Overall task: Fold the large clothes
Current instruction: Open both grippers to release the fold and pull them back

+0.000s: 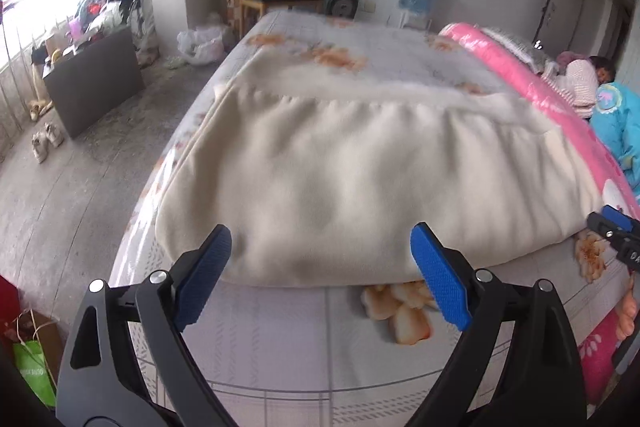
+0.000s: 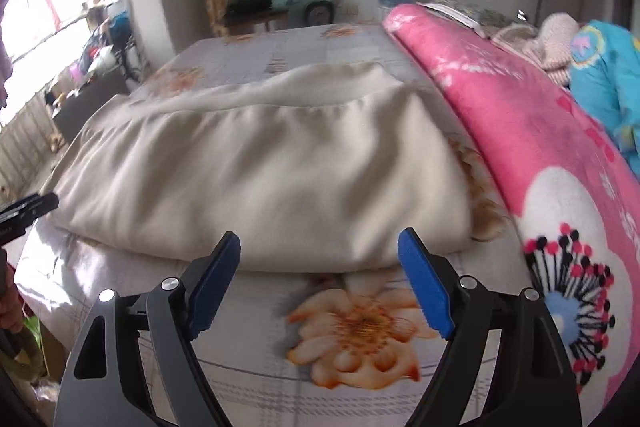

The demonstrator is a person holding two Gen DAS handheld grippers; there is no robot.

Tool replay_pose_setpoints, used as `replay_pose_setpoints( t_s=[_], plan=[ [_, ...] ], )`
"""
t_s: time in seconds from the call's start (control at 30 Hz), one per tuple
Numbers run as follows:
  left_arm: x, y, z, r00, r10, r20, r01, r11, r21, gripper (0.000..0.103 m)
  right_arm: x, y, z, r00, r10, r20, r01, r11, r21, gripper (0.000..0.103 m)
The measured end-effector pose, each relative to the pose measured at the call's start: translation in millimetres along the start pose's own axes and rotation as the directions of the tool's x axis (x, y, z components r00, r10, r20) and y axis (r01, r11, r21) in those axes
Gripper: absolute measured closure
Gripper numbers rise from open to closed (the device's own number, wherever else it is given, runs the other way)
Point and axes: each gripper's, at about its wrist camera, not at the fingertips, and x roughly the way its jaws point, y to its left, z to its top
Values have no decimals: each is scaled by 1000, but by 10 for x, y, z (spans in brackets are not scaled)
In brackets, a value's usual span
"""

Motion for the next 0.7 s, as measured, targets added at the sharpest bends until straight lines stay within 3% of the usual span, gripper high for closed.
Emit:
replay_pose_setpoints(
  t_s=[0.03,0.07,0.13,0.2,0.4,0.47,0.7],
  plan=[
    [88,29,-17,1000,14,-20,-14,1000,-3,15,103,-52,-21,999,8,-44,-7,1000,22,23],
    [79,1,-37,1000,29,9,-30,999,21,15,247,-134,-71,994,30,-104,-24,998,60,23],
    [48,-47,-21,999,51,-13,-51,999,19,15,174,-148,-107,996,33,-78,-28,998,64,23],
    [-54,-52,-19,1000,17,-4,-17,1000,-16,15,77,-130,-127,996,39,-83,-33,997,75,23],
    [-479,-270,-95,998,-7,65,6,1000,18,15,-325,49,-120,1000,17,-2,-17,1000,5,22],
    [-650,-384,-110,995,-17,101,13,999,41,11,-466,111,-82,999,17,31,-17,1000,-18,15],
    [-1033,-743,-111,985,-46,164,32,996,88,8,-867,359,-11,990,26,139,-14,996,-91,6]
  ],
)
